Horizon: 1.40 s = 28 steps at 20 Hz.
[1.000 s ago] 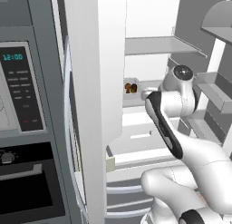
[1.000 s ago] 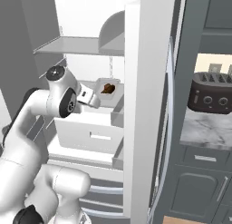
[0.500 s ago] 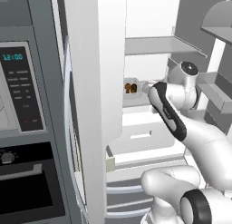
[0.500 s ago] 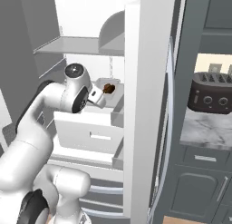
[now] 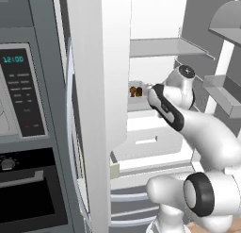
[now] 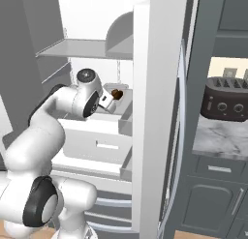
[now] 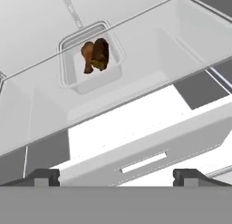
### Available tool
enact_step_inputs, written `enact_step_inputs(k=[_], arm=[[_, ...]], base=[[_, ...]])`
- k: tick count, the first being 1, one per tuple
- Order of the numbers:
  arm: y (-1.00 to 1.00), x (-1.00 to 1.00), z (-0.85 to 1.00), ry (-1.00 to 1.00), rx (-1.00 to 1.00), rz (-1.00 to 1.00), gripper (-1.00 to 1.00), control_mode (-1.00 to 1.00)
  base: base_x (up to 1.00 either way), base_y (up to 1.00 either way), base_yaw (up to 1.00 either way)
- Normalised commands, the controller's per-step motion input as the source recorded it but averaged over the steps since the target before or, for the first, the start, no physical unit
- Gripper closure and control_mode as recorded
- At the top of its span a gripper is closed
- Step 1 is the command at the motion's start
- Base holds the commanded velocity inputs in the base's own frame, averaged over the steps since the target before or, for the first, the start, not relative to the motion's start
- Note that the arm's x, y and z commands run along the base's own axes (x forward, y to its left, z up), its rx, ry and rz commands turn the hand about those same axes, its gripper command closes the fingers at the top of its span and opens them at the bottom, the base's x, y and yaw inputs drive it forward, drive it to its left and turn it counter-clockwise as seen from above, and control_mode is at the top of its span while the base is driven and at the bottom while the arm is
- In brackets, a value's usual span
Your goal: Place the tupperware containing the chicken drumstick and sweet potato meal in the microwave. Close the microwave door and press the start button to reheat the meal.
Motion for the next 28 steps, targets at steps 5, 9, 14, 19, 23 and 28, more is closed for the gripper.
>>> enact_step_inputs(k=[5, 9, 14, 19, 23, 28], arm=[[0.11, 0.64, -0.27, 0.04, 0.0, -0.02, -1.0, -1.0], [0.19, 0.64, -0.2, 0.05, 0.0, -0.02, -1.0, -1.0], [0.12, 0.6, -0.1, 0.02, 0.0, -0.02, -1.0, -1.0], [0.0, 0.56, -0.01, 0.0, 0.05, -0.05, -1.0, -1.0], [0.0, 0.44, -0.18, 0.0, 0.05, -0.06, -1.0, -1.0], [0.0, 0.42, -0.26, 0.0, 0.04, -0.06, -1.0, -1.0]], base=[[0.0, 0.0, 0.0], [0.0, 0.0, 0.0], [0.0, 0.0, 0.0], [0.0, 0.0, 0.0], [0.0, 0.0, 0.0], [0.0, 0.0, 0.0]])
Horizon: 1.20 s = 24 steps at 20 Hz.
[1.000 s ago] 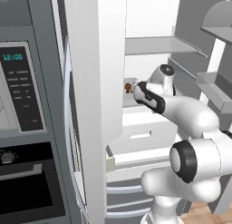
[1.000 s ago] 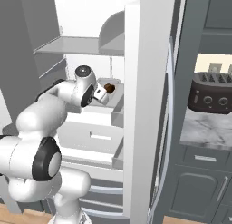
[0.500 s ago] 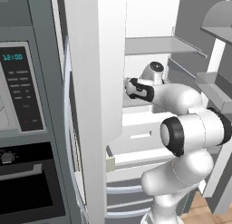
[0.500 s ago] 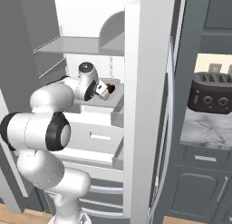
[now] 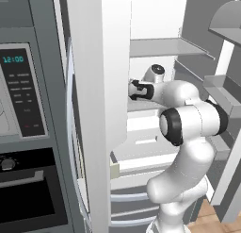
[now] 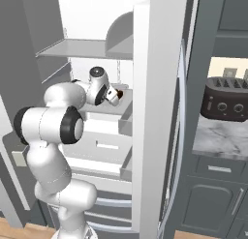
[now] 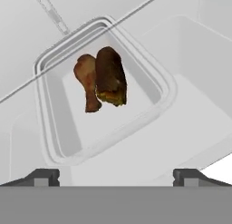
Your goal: Place the tupperware containing the chicken drumstick and sweet potato meal in the microwave. Close the microwave door and press the start button to reheat the meal.
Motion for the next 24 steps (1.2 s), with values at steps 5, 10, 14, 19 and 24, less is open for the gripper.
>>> enact_step_inputs(k=[5, 10, 14, 19, 24], arm=[[0.0, 0.44, -0.29, 0.01, 0.04, -0.06, -1.0, -1.0], [0.0, 0.47, -0.28, 0.03, 0.03, -0.05, -1.0, -1.0], [0.0, 0.49, -0.24, 0.05, 0.02, -0.06, -1.0, -1.0], [0.0, 0.51, -0.23, 0.06, 0.03, -0.06, -1.0, -1.0], [0.0, 0.43, -0.28, 0.04, 0.01, -0.06, -1.0, -1.0]], base=[[0.0, 0.0, 0.0], [0.0, 0.0, 0.0], [0.0, 0.0, 0.0], [0.0, 0.0, 0.0], [0.0, 0.0, 0.0]])
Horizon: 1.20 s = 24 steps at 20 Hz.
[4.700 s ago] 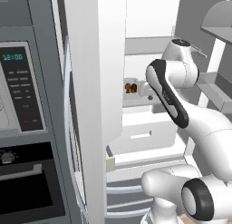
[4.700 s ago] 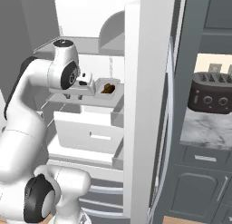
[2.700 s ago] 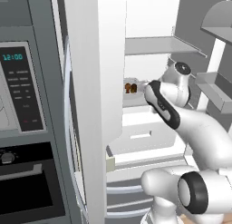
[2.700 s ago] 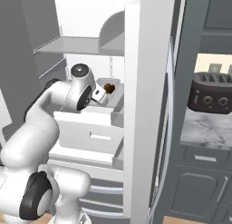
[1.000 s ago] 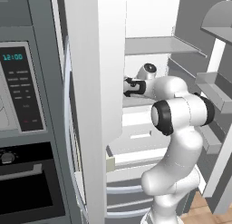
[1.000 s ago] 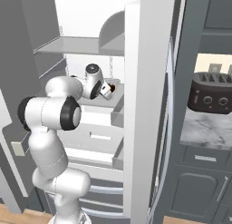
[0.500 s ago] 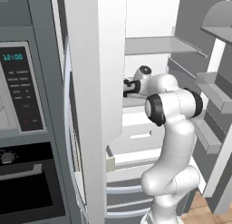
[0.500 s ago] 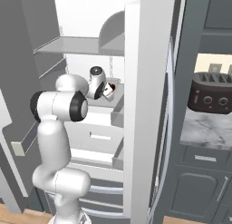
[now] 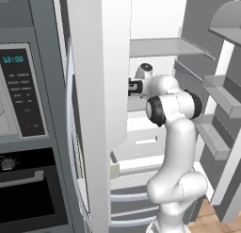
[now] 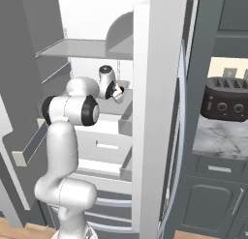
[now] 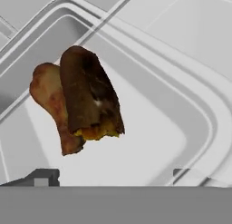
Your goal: Place the tupperware containing the chicken drumstick and sweet potato meal in the microwave. Close the microwave door and press the start button to reheat the meal.
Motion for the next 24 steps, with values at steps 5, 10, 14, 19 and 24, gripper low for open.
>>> enact_step_inputs(k=[5, 10, 14, 19, 24], arm=[[0.01, 0.27, -0.41, 0.02, 0.0, -0.09, 1.0, -1.0], [0.0, 0.05, -0.43, 0.0, 0.0, -0.09, 1.0, -1.0], [0.0, 0.0, -0.2, 0.0, 0.0, -0.05, 1.0, -1.0], [0.0, -0.05, 0.0, 0.0, 0.0, 0.0, 1.0, -1.0], [0.0, -0.74, 0.0, 0.0, 0.0, -0.01, 1.0, -1.0]], base=[[0.0, 0.0, 0.0], [0.0, 0.0, 0.0], [0.0, 0.0, 0.0], [0.0, 0.0, 0.0], [0.0, 0.0, 0.0]])
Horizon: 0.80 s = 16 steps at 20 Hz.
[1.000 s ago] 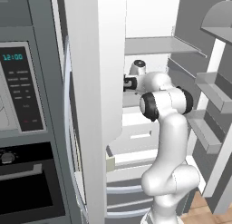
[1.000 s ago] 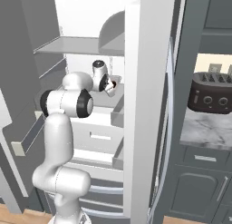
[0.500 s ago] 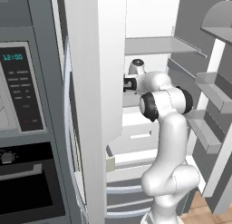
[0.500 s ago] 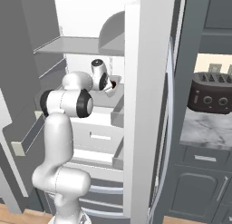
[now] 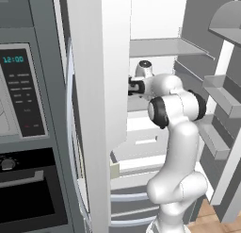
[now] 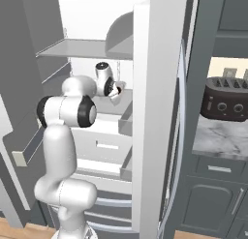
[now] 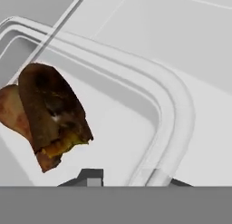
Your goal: Place the tupperware containing the chicken drumstick and sweet potato meal in the microwave. Close the microwave door and press the start button to reheat the meal.
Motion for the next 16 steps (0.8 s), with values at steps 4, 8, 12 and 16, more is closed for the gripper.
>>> enact_step_inputs(k=[4, 8, 12, 16], arm=[[0.0, -1.0, 0.0, 0.0, 0.0, -0.06, 1.0, -1.0], [0.0, -1.0, 0.0, 0.0, 0.0, -0.13, 1.0, -1.0], [0.0, -1.0, 0.19, -0.02, 0.0, -0.12, 1.0, -1.0], [0.0, -1.0, 0.49, -0.04, 0.02, -0.07, 1.0, -1.0]], base=[[0.0, 0.0, 0.0], [0.0, 0.0, 0.0], [0.0, 0.0, 0.0], [0.0, 0.0, 0.0]])
